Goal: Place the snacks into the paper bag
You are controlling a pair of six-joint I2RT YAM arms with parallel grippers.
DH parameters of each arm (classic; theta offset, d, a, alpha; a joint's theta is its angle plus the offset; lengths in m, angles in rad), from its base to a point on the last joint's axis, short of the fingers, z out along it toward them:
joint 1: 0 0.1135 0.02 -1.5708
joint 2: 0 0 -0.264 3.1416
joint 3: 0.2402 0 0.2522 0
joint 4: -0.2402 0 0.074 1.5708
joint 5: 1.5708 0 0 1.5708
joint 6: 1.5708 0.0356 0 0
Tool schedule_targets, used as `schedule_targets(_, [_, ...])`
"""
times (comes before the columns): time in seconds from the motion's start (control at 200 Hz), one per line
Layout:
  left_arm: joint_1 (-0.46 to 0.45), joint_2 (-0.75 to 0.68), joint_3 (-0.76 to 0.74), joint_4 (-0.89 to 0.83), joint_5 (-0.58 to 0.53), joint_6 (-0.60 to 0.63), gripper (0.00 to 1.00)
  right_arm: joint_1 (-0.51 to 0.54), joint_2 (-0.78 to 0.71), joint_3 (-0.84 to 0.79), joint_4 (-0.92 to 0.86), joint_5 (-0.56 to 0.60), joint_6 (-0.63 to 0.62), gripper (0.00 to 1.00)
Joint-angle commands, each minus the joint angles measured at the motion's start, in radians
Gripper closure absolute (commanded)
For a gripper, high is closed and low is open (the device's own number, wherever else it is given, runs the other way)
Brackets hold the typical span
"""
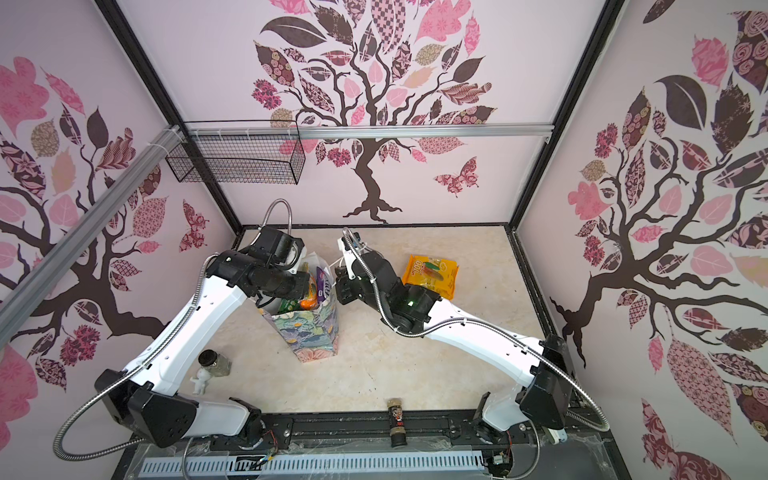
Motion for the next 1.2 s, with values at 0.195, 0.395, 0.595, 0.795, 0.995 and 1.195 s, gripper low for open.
schedule_targets(0.195, [-0.029,0.06,-0.005,0.101,0.053,0.013,1.0,0.002,-0.055,-0.017,0.035,-0.014,-0.001,1.0])
schedule_targets(0.395, [-0.037,0.089,-0.028,0.153,0.061,0.01,1.0,0.001,-0.058,-0.017,0.041,-0.038,0.004,1.0])
schedule_targets(0.595, [-0.065,0.097,-0.118,0.208,0.071,-0.013,1.0,0.002,-0.056,-0.012,0.03,-0.042,-0.002,1.0])
schedule_targets(0.795, [-0.075,0.113,-0.175,0.205,0.039,-0.024,1.0,0.002,-0.063,-0.013,0.028,-0.041,-0.002,1.0])
schedule_targets(0.995, [-0.075,0.114,-0.196,0.23,0.025,-0.036,1.0,0.002,-0.069,-0.006,0.005,-0.024,-0.007,1.0])
schedule_targets(1.195, [-0.075,0.032,-0.093,0.197,-0.066,-0.046,0.62,0.002,-0.059,0.015,-0.021,-0.022,-0.016,1.0])
